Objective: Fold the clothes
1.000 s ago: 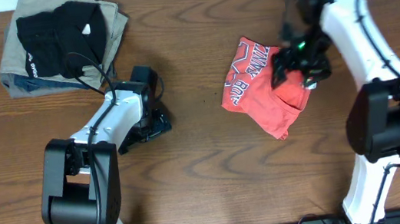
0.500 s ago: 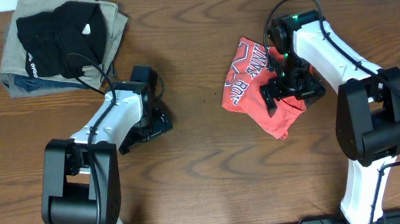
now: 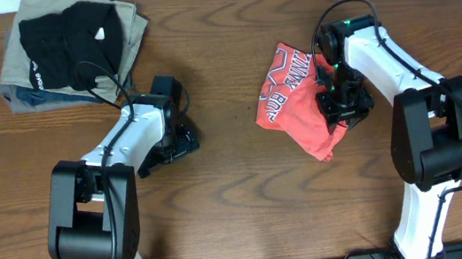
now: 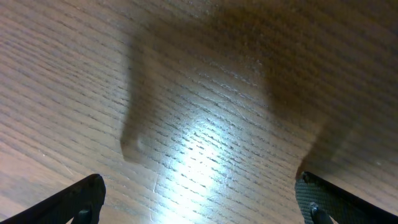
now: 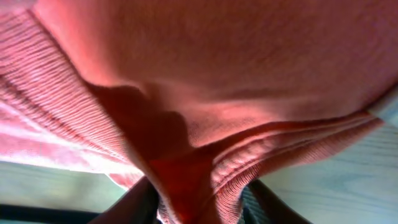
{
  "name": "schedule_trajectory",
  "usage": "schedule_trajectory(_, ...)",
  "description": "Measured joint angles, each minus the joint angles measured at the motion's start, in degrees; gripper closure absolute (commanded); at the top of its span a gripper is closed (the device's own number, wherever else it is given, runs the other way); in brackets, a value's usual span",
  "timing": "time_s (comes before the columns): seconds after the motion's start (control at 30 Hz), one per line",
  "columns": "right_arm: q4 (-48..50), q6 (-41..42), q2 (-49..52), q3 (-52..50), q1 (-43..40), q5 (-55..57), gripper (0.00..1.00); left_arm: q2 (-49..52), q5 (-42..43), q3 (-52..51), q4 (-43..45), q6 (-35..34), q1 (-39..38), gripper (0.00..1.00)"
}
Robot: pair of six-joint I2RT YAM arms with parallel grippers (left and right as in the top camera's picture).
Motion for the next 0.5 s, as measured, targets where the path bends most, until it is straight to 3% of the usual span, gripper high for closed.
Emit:
schedule_trajectory(0.13, -2.0, 1.2, 0.0, 0.0, 0.0, 0.7, 0.86, 0.0, 0.0, 0.0, 0.0, 0.0, 0.0, 0.02)
schedule_trajectory(0.2, -3.7, 2.5, 0.0, 0.0, 0.0, 2.1, 0.99, 0.0, 0.0, 0.0, 0.0, 0.0, 0.0, 0.02)
schedule_trajectory(0.37, -7.3, 8.0, 0.0, 0.0, 0.0, 6.9, 0.99, 0.0, 0.0, 0.0, 0.0, 0.0, 0.0, 0.02)
schedule_trajectory(0.47, -7.8, 10.6, 0.0, 0.0, -0.2, 8.3, 0.83, 0.0, 0.0, 0.0, 0.0, 0.0, 0.0, 0.02)
schedule_trajectory(0.5, -8.0, 11.2, 0.0, 0.0, -0.3, 8.7, 0.64, 0.0, 0.0, 0.0, 0.0, 0.0, 0.0, 0.02)
